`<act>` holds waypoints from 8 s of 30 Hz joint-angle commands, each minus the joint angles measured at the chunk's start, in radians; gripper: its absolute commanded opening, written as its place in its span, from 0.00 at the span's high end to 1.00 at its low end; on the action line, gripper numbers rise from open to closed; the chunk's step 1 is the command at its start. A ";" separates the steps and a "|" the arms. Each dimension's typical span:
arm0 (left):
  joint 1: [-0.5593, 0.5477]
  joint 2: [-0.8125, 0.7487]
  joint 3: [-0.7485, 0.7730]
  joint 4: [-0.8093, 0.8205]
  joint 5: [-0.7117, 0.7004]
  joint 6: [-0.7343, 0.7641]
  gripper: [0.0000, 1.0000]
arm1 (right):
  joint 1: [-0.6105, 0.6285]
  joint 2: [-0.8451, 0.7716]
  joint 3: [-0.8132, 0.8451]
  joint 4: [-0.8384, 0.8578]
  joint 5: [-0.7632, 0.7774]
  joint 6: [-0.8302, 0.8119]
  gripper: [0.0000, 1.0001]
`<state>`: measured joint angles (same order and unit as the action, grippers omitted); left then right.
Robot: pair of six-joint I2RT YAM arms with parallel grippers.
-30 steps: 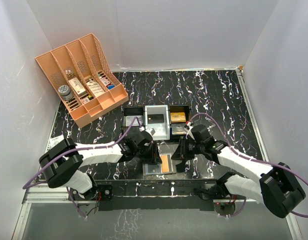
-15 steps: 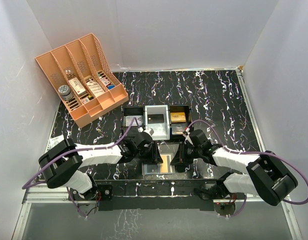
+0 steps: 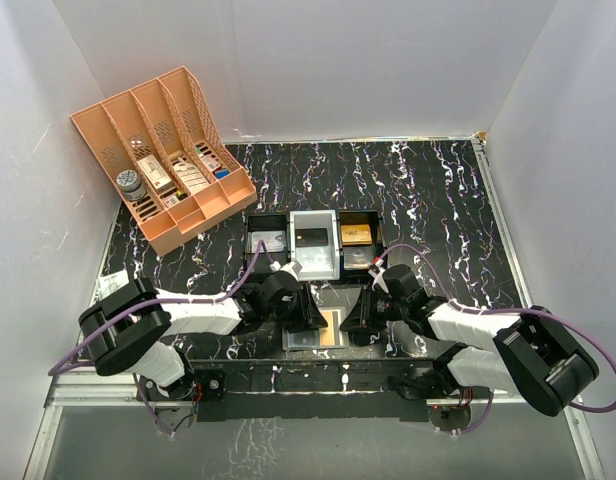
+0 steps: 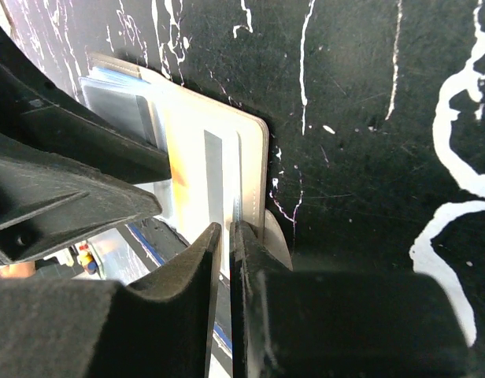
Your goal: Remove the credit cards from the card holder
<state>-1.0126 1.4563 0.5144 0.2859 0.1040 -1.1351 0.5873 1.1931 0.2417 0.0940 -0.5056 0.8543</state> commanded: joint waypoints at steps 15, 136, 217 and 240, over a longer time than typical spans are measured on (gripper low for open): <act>-0.020 0.031 -0.048 -0.030 -0.055 -0.042 0.68 | 0.009 0.061 -0.063 -0.054 0.070 -0.027 0.90; -0.019 -0.125 -0.167 0.120 -0.073 -0.130 0.83 | 0.127 0.236 0.078 -0.117 0.168 -0.046 0.81; 0.219 -0.755 -0.106 -0.191 0.121 0.163 1.00 | 0.103 -0.095 0.446 -0.083 0.144 -0.167 0.34; 0.355 -0.606 -0.164 0.391 0.465 -0.040 1.00 | 0.032 -0.066 0.338 0.364 -0.313 0.125 0.72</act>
<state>-0.6628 0.8707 0.3168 0.6277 0.5491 -1.1728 0.6212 1.1332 0.5739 0.3794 -0.7570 0.9581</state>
